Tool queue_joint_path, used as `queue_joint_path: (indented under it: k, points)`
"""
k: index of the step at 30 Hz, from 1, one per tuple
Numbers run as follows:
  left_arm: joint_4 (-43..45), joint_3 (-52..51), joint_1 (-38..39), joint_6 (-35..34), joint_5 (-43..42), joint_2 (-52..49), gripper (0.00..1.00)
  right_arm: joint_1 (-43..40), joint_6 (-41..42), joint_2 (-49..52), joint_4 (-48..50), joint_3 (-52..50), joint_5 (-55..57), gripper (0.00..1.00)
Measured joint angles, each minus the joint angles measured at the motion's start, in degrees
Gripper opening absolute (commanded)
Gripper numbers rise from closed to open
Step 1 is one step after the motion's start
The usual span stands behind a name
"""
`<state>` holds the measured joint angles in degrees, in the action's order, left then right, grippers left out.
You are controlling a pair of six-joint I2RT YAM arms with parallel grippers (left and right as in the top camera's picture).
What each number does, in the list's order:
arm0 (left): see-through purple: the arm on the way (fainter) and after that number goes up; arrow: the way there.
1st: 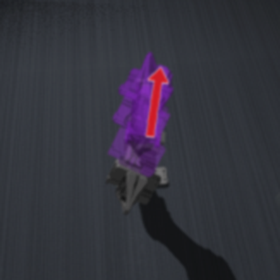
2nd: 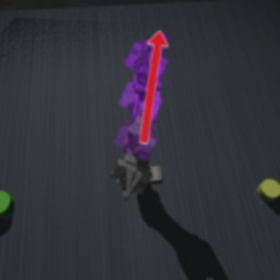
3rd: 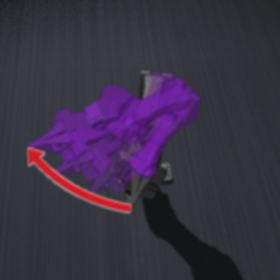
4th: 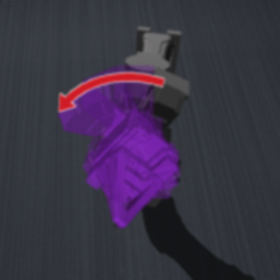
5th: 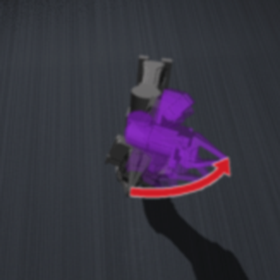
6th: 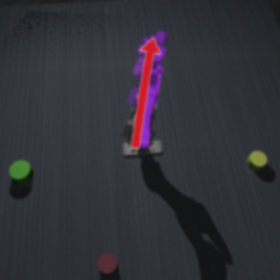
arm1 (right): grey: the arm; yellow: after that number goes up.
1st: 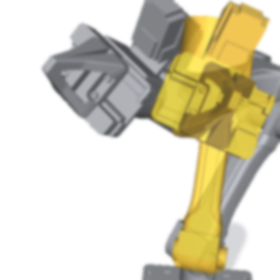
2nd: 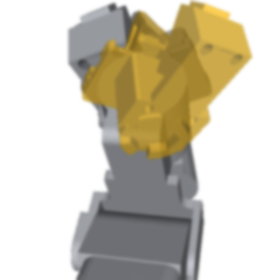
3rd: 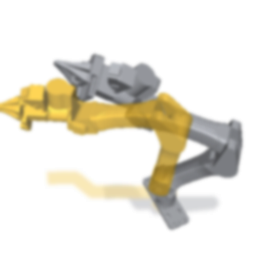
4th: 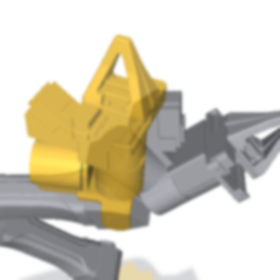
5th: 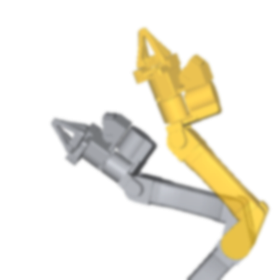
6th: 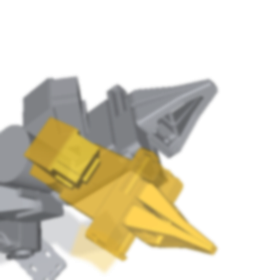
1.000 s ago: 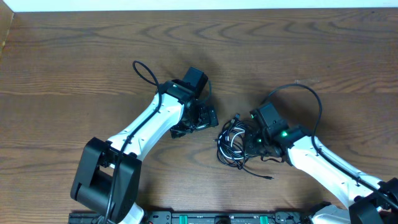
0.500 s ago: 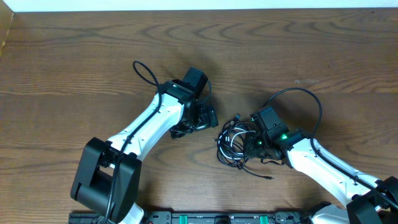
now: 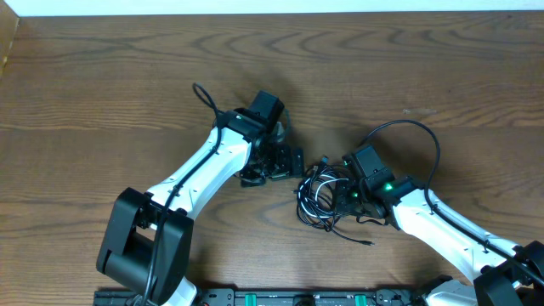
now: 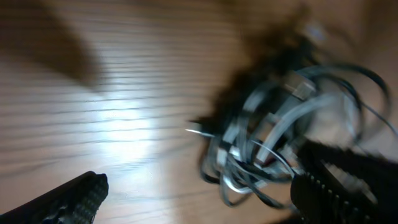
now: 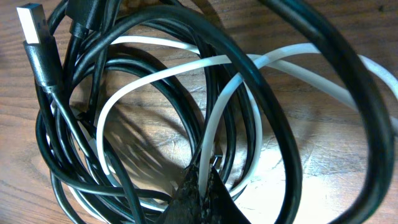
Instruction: Untangle cables
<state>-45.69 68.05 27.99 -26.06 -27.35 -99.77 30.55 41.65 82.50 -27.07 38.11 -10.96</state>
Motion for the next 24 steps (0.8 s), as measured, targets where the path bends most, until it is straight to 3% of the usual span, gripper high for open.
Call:
queue_joint_path:
  k: [7, 12, 18, 20, 22, 24]
  points:
    - [-0.2, 0.0, 0.0, 4.3, -5.8, 0.0, 0.93, 0.0, 0.0, 0.0, 0.0, 0.0, 0.0, 0.01]
    - [-0.3, 0.0, 0.8, 5.0, -6.9, 0.0, 0.74, 0.0, 0.0, 0.0, 0.0, 0.0, 0.0, 0.01]
    - [0.9, -1.2, 3.9, 1.6, -4.2, 0.0, 0.72, 0.0, 0.0, 0.0, 0.0, 0.0, 0.0, 0.01]
    - [2.5, -2.4, 5.1, -0.2, -2.7, 0.0, 0.66, 0.0, 0.0, 0.0, 0.0, 0.0, 0.0, 0.01]
    - [4.0, -3.6, 6.3, -2.5, -1.4, 0.0, 0.53, 0.0, 0.0, 0.0, 0.0, 0.0, 0.0, 0.01]
    - [4.8, -4.2, 7.1, -3.5, -0.3, 0.0, 0.49, 0.0, 0.0, 0.0, 0.0, 0.0, 0.0, 0.01]
